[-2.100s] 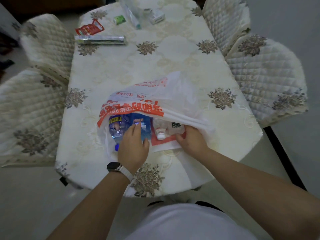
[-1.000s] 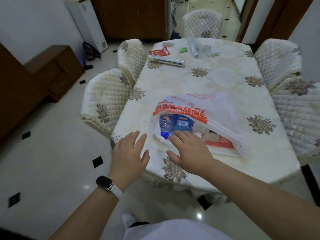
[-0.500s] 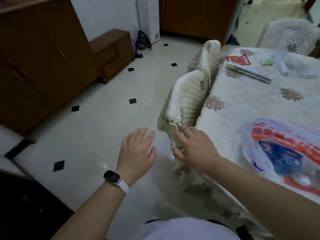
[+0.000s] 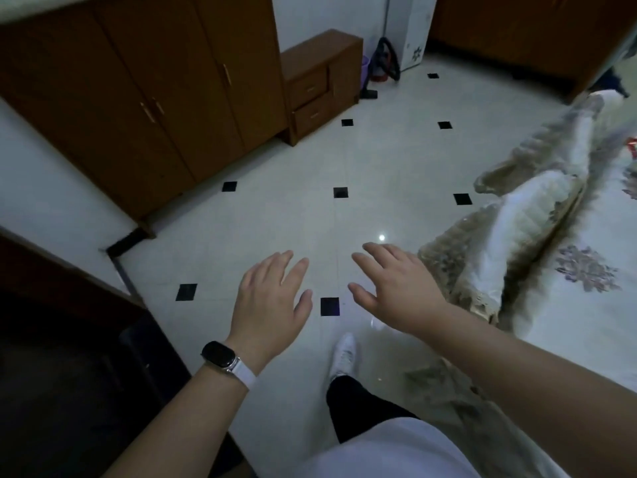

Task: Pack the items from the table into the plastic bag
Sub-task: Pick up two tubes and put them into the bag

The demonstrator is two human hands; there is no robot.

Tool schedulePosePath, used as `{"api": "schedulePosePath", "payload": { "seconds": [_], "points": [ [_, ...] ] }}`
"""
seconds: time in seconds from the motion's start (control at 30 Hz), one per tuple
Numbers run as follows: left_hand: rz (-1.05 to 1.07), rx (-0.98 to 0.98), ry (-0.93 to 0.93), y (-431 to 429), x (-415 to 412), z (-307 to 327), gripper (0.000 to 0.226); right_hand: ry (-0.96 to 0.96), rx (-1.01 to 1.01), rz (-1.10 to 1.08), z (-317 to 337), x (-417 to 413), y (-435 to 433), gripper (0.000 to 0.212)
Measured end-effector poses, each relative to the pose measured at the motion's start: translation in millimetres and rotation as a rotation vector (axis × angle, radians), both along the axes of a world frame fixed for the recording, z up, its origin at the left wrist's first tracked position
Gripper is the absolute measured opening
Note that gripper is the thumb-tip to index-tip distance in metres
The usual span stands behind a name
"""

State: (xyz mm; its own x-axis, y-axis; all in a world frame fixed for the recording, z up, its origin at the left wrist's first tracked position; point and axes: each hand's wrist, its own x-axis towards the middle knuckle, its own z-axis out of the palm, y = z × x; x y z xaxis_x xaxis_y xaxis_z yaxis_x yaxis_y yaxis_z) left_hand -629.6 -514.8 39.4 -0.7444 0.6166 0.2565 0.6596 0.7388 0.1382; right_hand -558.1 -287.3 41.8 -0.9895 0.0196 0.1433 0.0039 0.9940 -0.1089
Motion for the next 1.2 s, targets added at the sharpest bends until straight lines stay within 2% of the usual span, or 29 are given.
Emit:
{"api": "schedulePosePath", "payload": {
  "seconds": [0.23,0.53,0.73,1.03,1.2],
  "points": [
    [-0.008,-0.070,-0.015,25.9,-140.6,-6.0,0.048,-0.051,-0.026,0.026,-21.0,-141.3,24.2,0.056],
    [-0.062,-0.038,0.032,69.4,-295.2,22.6,0.047,0.056,-0.023,-0.058,2.0,-279.4,61.7,0.055],
    [-0.132,0.015,0.043,80.1,-384.0,16.3,0.048,0.108,0.020,-0.126,6.1,-347.0,66.0,0.052],
    [-0.363,0.117,0.056,100.3,-556.7,9.4,0.046,0.118,0.099,-0.392,17.2,-469.9,57.2,0.054],
    [-0.472,0.171,0.045,129.1,-624.1,12.4,0.042,0.139,0.140,-0.508,32.2,-513.6,61.3,0.053]
  ]
}}
